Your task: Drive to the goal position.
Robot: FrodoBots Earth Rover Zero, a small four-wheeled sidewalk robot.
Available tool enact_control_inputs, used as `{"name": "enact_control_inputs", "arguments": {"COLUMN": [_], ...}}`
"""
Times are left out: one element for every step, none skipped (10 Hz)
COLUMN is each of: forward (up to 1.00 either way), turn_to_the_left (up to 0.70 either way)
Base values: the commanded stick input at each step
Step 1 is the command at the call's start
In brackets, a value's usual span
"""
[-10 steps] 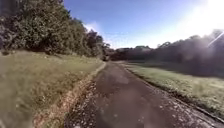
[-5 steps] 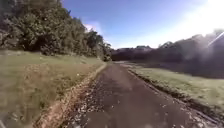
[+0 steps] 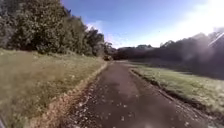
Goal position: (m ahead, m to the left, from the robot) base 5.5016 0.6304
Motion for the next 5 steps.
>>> {"name": "enact_control_inputs", "arguments": {"forward": [0.0,0.85,0.85,0.85,0.85], "turn_to_the_left": [0.0,0.0,0.0,0.0,-0.05]}}
